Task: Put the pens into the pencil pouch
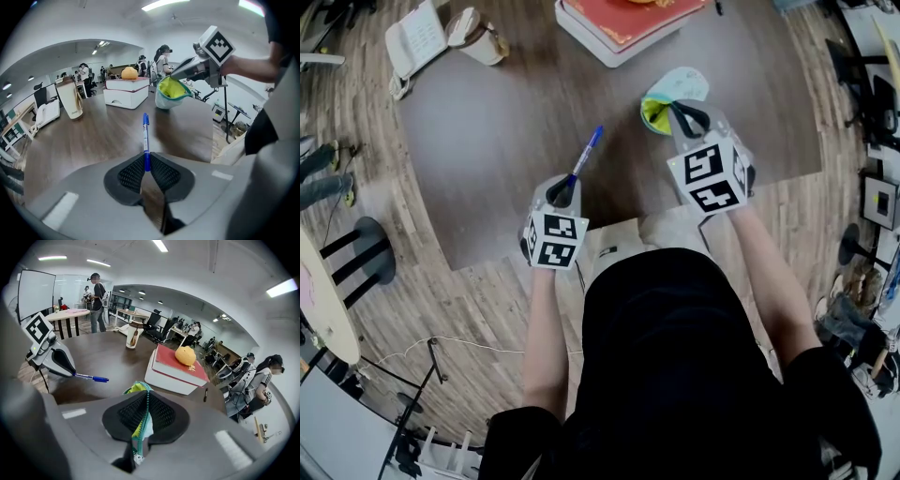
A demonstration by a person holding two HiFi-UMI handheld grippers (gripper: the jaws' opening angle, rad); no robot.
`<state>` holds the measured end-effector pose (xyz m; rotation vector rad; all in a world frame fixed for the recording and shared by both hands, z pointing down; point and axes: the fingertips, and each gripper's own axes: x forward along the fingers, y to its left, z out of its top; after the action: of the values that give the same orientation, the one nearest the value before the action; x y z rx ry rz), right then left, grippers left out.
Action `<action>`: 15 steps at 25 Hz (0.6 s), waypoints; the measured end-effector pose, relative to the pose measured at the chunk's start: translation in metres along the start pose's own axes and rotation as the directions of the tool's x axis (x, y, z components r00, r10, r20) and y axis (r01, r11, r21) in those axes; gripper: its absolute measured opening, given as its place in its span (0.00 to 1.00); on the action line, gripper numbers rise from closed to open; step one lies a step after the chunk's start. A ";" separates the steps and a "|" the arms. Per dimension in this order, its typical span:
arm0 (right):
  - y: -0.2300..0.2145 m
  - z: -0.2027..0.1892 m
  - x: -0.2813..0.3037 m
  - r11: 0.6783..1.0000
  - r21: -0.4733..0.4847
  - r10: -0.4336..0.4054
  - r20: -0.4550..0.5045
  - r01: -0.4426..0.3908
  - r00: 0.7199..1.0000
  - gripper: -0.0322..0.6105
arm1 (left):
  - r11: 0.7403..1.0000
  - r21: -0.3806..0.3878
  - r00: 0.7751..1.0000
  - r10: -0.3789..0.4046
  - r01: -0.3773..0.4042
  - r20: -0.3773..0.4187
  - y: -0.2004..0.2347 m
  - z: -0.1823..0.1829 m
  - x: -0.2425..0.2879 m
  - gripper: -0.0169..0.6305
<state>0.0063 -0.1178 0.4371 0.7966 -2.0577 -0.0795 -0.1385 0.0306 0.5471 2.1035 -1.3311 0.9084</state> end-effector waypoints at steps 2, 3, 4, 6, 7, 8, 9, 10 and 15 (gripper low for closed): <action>0.001 0.001 0.001 1.000 0.000 0.000 0.002 0.000 1.000 0.08 | 1.000 0.007 1.000 -0.010 0.010 0.004 -0.002 0.005 -0.003 0.08; 0.001 0.001 0.002 1.000 0.001 0.000 0.002 0.000 1.000 0.08 | 1.000 0.010 1.000 -0.015 0.015 0.009 -0.003 0.008 -0.004 0.08; 0.001 0.001 0.002 1.000 0.003 0.001 0.003 -0.001 1.000 0.08 | 1.000 0.012 1.000 -0.018 0.018 0.014 -0.004 0.010 -0.006 0.08; 0.001 0.001 0.002 1.000 0.006 0.000 0.004 0.000 1.000 0.08 | 1.000 0.018 1.000 -0.019 0.019 0.024 -0.006 0.015 -0.009 0.08; 0.001 0.001 0.001 1.000 0.007 -0.001 0.005 0.001 1.000 0.08 | 1.000 0.022 0.999 -0.021 0.020 0.031 -0.007 0.018 -0.011 0.08; 0.002 0.001 0.001 1.000 0.007 -0.002 0.005 0.002 1.000 0.08 | 0.999 0.024 0.999 -0.023 0.022 0.039 -0.009 0.021 -0.012 0.08; 0.002 0.001 0.000 1.000 0.007 -0.004 0.005 0.004 1.000 0.08 | 0.999 0.022 0.999 -0.028 0.027 0.046 -0.011 0.023 -0.014 0.08; 0.002 0.001 0.000 1.000 0.007 -0.004 0.004 0.004 1.000 0.08 | 0.999 0.020 0.998 -0.034 0.033 0.052 -0.013 0.026 -0.015 0.08; 0.001 0.000 -0.001 1.000 0.011 -0.008 0.005 0.008 1.000 0.08 | 0.997 0.049 0.996 -0.063 0.060 0.061 -0.028 0.040 -0.017 0.08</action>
<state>0.0057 -0.1163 0.4366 0.8125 -2.0619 -0.0748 -0.1071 0.0237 0.5067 2.2129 -1.2799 0.8621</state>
